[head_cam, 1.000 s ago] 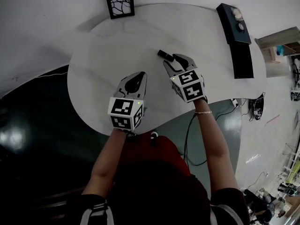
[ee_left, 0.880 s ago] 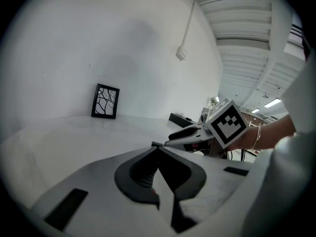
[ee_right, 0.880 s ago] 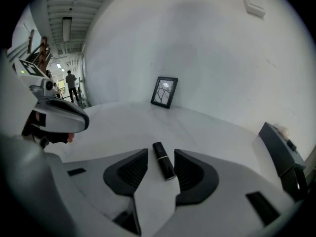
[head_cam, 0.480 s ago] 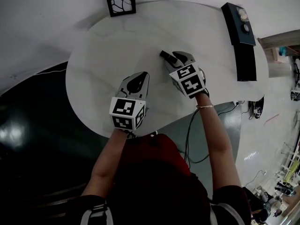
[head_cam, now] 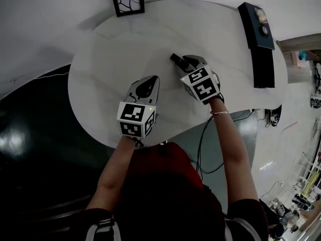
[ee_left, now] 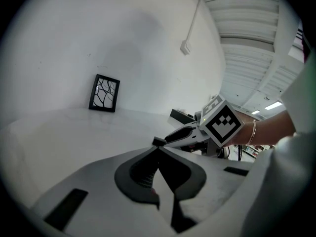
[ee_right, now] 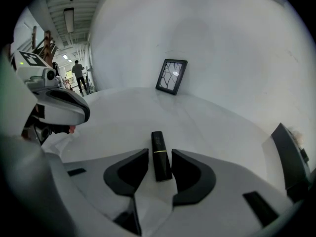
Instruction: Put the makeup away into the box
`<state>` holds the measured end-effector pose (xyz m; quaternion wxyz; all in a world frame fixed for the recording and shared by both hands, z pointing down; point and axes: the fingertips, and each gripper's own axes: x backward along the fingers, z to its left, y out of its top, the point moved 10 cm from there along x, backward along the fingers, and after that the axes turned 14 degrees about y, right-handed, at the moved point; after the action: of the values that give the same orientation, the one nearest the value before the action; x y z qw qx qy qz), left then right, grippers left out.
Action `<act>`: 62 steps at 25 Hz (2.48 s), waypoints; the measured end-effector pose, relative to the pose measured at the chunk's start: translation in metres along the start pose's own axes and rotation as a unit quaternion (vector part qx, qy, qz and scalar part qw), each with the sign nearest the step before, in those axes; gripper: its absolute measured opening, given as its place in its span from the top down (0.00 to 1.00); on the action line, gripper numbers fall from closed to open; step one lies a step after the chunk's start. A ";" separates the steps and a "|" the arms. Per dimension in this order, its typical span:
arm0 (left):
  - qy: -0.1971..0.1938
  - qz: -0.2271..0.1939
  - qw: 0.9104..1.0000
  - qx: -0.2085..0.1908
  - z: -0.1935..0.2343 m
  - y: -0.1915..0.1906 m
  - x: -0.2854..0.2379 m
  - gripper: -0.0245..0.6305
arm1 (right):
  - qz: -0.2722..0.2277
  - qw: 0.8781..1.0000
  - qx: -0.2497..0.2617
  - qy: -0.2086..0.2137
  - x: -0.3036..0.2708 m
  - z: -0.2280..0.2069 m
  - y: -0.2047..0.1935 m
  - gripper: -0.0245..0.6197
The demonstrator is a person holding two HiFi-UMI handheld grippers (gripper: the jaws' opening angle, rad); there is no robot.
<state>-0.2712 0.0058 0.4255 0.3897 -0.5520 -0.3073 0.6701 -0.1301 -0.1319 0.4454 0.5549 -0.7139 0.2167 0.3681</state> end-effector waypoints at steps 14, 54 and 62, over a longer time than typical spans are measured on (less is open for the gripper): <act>-0.004 -0.003 1.000 -0.001 -0.005 0.001 0.004 0.93 | -0.001 1.000 -0.003 0.015 -0.001 0.002 0.000 0.80; -0.172 0.003 0.979 -0.108 -0.139 0.010 -0.003 0.93 | -0.105 0.961 -0.188 -0.176 0.164 0.045 -0.128 0.80; -0.187 -0.001 0.973 -0.137 -0.197 0.016 -0.017 0.93 | -0.110 0.947 -0.232 -0.194 0.211 0.029 -0.163 0.80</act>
<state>-0.0791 -0.0204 0.3811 0.2470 -0.4646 -0.4640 0.7126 0.1127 -0.0363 0.3842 0.4423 -0.7570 -0.0670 0.4763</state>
